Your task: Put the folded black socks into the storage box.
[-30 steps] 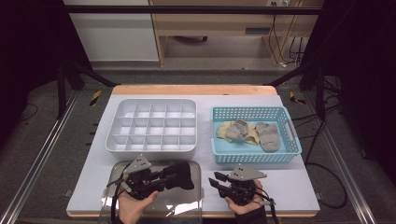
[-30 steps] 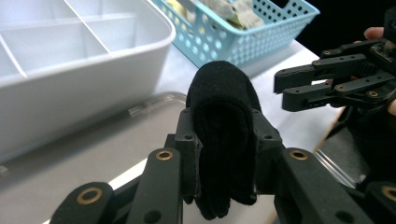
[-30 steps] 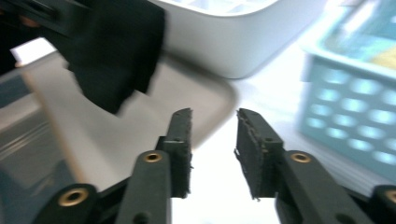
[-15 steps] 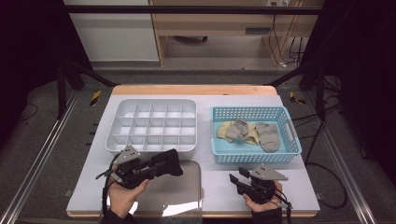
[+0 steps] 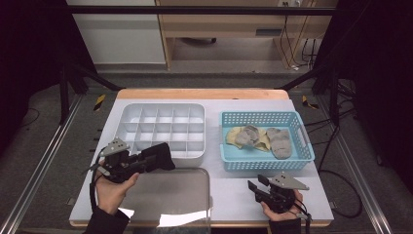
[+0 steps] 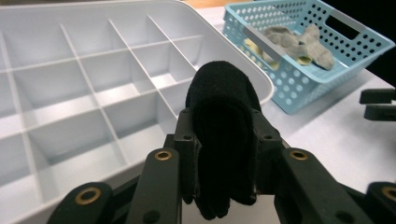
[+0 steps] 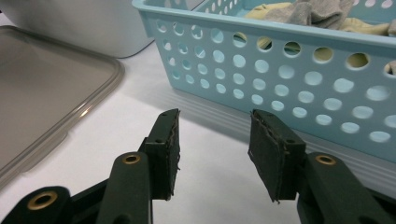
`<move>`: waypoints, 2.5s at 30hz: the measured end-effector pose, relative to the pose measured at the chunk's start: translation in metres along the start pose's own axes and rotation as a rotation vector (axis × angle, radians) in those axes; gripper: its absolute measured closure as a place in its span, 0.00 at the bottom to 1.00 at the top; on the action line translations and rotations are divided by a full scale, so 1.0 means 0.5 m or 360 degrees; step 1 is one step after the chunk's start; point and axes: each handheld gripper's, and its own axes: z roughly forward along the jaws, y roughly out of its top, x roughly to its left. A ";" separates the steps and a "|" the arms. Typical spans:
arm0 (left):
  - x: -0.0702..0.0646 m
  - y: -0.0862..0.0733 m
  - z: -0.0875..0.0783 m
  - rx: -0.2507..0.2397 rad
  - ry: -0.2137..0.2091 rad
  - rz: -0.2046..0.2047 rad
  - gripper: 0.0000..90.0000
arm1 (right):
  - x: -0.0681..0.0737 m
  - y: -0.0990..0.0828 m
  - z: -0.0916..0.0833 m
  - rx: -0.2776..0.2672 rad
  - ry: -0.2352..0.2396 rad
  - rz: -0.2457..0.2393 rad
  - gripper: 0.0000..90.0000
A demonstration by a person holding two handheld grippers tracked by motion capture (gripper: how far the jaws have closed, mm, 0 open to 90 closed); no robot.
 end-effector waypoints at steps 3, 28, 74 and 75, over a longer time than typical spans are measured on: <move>0.018 0.017 -0.005 -0.0010 0.0030 -0.0010 0.77 | 0.002 -0.001 0.001 0.0002 0.0008 -0.0007 0.60; 0.176 0.045 0.041 0.0208 0.0160 -0.0239 0.77 | 0.002 -0.007 0.014 0.0056 0.0037 -0.0011 0.64; 0.144 0.024 0.101 0.0511 0.0306 0.0096 0.77 | 0.004 -0.009 0.019 0.0082 0.0054 -0.0020 0.67; 0.143 0.023 0.103 0.0525 0.0309 0.0097 0.77 | 0.004 -0.009 0.019 0.0080 0.0054 -0.0022 0.67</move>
